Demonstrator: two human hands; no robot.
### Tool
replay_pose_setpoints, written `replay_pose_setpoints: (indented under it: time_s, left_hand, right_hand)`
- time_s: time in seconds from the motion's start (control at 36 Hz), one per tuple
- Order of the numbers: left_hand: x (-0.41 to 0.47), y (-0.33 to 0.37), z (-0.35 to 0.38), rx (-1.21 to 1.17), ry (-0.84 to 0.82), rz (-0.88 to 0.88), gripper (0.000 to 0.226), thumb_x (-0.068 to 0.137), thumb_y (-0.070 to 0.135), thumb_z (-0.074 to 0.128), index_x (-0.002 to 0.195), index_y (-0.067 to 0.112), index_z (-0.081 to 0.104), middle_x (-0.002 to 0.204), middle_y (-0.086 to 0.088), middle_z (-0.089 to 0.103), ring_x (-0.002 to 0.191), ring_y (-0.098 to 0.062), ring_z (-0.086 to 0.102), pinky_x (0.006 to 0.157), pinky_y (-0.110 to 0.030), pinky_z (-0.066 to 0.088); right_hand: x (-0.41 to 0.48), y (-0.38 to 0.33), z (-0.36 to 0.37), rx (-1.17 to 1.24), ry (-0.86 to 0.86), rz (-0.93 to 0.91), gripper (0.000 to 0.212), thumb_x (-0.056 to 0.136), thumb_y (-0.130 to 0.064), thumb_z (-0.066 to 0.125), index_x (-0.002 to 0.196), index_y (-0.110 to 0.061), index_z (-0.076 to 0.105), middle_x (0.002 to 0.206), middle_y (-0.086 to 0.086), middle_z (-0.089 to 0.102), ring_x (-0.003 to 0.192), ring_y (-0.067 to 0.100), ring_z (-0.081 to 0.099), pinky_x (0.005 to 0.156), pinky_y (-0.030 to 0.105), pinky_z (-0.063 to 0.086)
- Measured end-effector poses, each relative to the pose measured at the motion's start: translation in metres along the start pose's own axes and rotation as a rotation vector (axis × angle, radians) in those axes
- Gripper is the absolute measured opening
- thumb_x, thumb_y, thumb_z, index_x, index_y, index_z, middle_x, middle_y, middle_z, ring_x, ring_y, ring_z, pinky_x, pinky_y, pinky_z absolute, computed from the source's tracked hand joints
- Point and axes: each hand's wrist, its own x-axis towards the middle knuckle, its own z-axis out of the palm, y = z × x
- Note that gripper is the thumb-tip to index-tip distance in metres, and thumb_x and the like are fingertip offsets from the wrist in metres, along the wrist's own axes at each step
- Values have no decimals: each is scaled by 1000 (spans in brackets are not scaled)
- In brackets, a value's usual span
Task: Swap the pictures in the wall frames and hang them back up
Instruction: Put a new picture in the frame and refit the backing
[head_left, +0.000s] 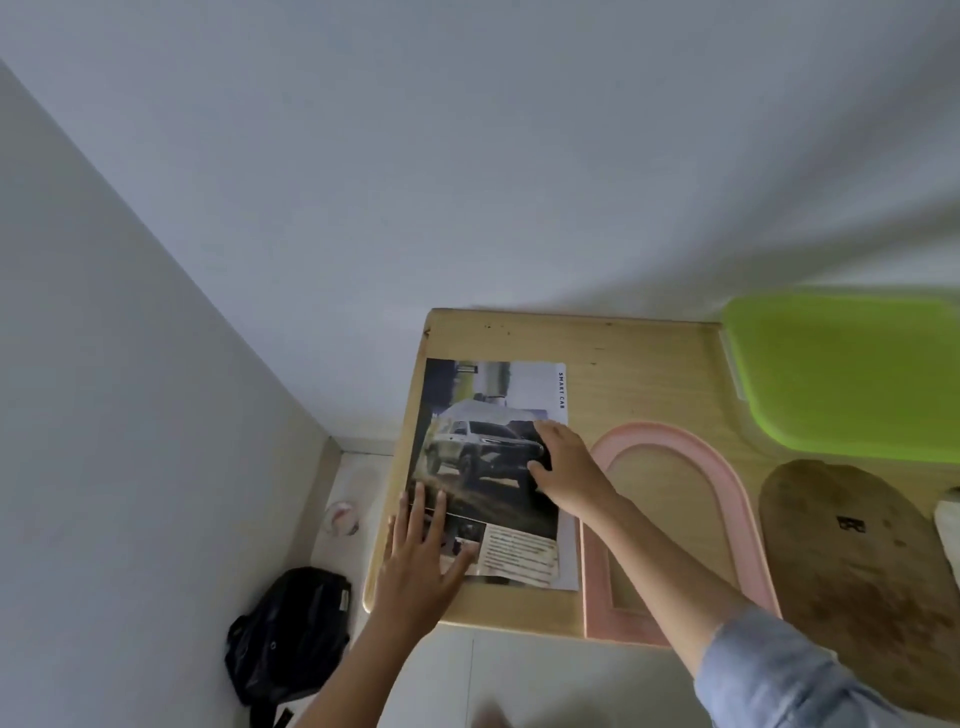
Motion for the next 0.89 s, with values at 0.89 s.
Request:
replay_pose_setpoints:
  time_s: [0.89]
  left_hand:
    - [-1, -8, 26, -31, 72, -8, 80, 84, 74, 2, 148, 27, -7, 156, 0, -13, 142, -18, -21, 114, -41, -8]
  right_hand:
    - [20, -7, -10, 558, 221, 214, 19, 88, -14, 58, 105, -8, 59, 91, 6, 60, 89, 24, 59, 74, 31, 49]
